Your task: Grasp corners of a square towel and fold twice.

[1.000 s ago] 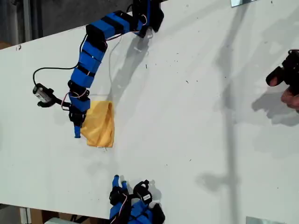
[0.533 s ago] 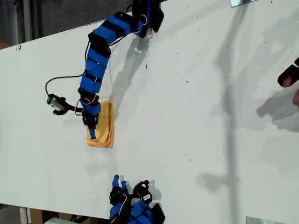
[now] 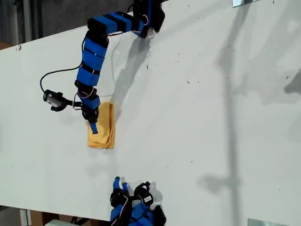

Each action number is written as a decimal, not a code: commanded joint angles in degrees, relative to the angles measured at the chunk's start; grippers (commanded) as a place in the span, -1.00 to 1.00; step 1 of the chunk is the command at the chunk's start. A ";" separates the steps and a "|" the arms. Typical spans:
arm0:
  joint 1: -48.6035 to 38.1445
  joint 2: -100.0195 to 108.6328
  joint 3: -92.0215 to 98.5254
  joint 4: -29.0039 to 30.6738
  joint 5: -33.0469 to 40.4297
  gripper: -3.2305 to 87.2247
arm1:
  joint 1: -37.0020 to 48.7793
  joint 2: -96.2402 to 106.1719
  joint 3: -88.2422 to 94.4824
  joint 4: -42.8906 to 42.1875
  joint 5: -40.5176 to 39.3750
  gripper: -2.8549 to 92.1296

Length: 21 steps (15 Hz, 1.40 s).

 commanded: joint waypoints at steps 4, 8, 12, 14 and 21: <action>0.62 0.26 -0.35 0.35 3.43 -0.54 | -6.06 67.24 64.16 -14.50 3.34 -0.35; 5.98 0.26 -1.23 0.26 9.49 -0.54 | -7.56 100.46 82.88 -0.09 7.65 -0.39; 9.05 0.26 -0.18 0.35 2.46 -0.55 | -5.10 123.49 85.52 29.00 7.91 -0.94; 6.59 0.18 0.62 -0.18 8.79 -0.55 | -2.46 123.49 88.95 30.94 12.30 -0.94; 8.88 0.18 0.79 -0.62 17.58 -0.55 | 6.42 123.31 89.56 52.29 35.24 -0.84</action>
